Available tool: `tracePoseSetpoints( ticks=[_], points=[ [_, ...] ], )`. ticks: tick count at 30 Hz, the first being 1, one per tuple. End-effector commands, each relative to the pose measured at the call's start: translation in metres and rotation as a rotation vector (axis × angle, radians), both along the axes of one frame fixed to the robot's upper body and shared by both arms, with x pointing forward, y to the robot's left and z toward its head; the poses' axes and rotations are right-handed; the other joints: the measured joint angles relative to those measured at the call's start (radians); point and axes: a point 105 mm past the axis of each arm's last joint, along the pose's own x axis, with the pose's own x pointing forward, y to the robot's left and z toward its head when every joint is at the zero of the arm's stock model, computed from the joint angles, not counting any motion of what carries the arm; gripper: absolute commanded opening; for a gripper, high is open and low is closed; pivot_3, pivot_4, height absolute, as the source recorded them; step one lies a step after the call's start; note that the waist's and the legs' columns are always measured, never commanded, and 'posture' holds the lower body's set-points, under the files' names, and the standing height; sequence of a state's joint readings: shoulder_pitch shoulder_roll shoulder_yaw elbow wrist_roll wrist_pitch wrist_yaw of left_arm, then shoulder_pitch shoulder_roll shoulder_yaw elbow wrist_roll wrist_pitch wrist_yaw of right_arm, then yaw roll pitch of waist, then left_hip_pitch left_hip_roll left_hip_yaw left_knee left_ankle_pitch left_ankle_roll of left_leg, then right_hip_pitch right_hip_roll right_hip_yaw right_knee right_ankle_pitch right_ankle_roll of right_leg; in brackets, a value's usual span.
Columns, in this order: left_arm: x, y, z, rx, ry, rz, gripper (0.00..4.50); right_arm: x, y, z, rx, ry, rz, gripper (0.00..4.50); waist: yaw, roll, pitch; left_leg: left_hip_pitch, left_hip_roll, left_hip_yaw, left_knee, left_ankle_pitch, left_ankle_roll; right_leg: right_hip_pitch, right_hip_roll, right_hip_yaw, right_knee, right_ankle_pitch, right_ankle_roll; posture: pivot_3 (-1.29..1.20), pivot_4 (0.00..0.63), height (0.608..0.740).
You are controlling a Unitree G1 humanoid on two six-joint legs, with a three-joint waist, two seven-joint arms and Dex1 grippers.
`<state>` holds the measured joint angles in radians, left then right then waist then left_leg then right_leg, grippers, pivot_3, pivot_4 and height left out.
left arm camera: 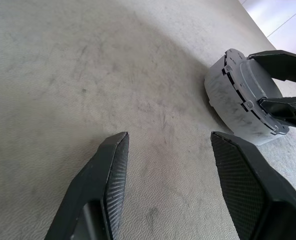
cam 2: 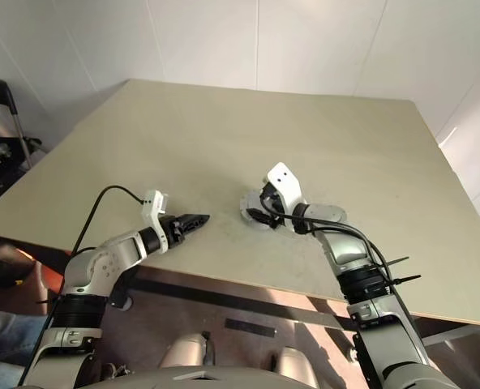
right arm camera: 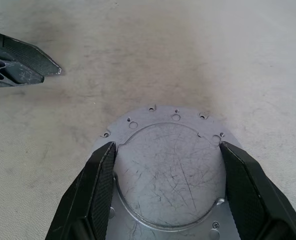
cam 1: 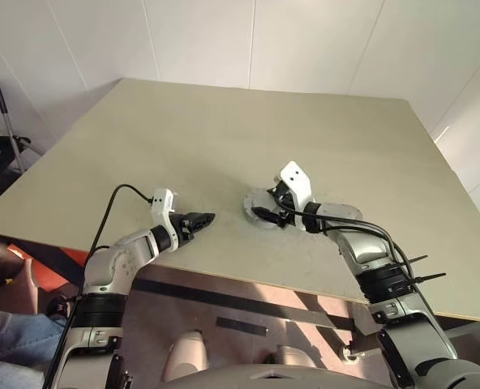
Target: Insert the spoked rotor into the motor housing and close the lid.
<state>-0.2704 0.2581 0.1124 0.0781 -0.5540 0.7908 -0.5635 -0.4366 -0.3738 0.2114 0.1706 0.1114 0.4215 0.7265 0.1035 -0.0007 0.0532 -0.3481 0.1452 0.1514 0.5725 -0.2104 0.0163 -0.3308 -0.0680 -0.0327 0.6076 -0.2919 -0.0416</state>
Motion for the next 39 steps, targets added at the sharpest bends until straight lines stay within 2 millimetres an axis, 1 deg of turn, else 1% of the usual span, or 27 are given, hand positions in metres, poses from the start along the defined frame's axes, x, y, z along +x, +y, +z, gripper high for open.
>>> tracePoseSetpoints(
  ticks=[1, 6, 11, 14, 19, 24, 30, 39],
  points=[
    [0.003, 0.002, 0.006, 0.010, -0.020, 0.004, 2.77, -0.022, -0.014, -0.049, -0.115, 0.170, 0.013, 3.17, 0.000, 0.000, 0.000, 0.000, 0.000, 0.000, 0.000, 0.000, 0.000, 0.000, 0.000, 0.000, 0.000, 0.000, 0.000, 0.00, 0.000, 0.740],
    [0.003, 0.002, 0.005, 0.013, -0.018, 0.003, 2.77, -0.019, -0.016, -0.041, -0.086, 0.155, 0.008, 3.17, 0.001, 0.000, -0.001, -0.001, -0.001, 0.000, 0.000, -0.001, 0.001, 0.000, 0.000, 0.000, -0.001, 0.000, 0.000, 0.00, 0.000, 0.740],
    [0.003, 0.001, 0.005, 0.015, -0.018, 0.001, 2.77, -0.012, -0.001, -0.005, 0.063, 0.053, 0.042, 3.17, 0.002, 0.000, -0.001, -0.002, -0.001, 0.000, 0.000, -0.001, 0.001, 0.000, -0.001, 0.000, -0.001, 0.000, 0.000, 0.00, 0.000, 0.740],
    [0.003, 0.001, 0.005, 0.015, -0.019, 0.000, 2.77, -0.009, 0.003, 0.006, 0.108, 0.022, 0.042, 3.17, -0.001, 0.000, -0.001, -0.002, -0.001, 0.000, 0.000, -0.001, 0.001, -0.001, 0.000, 0.000, -0.001, 0.000, 0.000, 0.00, 0.000, 0.740],
    [0.003, 0.002, 0.004, 0.019, -0.019, 0.001, 2.77, 0.002, 0.006, 0.020, 0.160, -0.032, -0.008, 3.17, -0.008, 0.001, 0.000, -0.002, 0.000, 0.000, 0.000, 0.000, 0.001, -0.002, 0.000, -0.001, 0.000, 0.000, 0.000, 0.00, 0.000, 0.740],
    [0.003, 0.003, 0.004, 0.019, -0.019, 0.004, 2.77, 0.002, 0.006, 0.019, 0.141, -0.040, -0.003, 3.17, -0.009, 0.002, 0.001, -0.002, 0.000, 0.000, 0.000, 0.000, 0.000, -0.003, 0.000, -0.001, 0.001, 0.000, 0.000, 0.00, 0.000, 0.740],
    [0.002, 0.003, 0.004, 0.020, -0.018, 0.005, 2.77, -0.001, 0.004, 0.008, 0.073, -0.036, 0.005, 3.17, -0.009, 0.002, 0.001, -0.002, 0.000, 0.000, 0.000, 0.000, 0.000, -0.003, 0.000, -0.001, 0.001, 0.000, 0.000, 0.00, 0.000, 0.740],
    [0.001, 0.003, 0.003, 0.020, -0.015, 0.006, 2.77, 0.005, -0.003, 0.012, 0.043, -0.086, -0.039, 3.17, -0.009, 0.002, 0.001, -0.002, 0.000, 0.000, 0.000, 0.000, 0.000, -0.002, 0.000, -0.001, 0.001, 0.000, 0.000, 0.00, 0.000, 0.740]
  ],
)
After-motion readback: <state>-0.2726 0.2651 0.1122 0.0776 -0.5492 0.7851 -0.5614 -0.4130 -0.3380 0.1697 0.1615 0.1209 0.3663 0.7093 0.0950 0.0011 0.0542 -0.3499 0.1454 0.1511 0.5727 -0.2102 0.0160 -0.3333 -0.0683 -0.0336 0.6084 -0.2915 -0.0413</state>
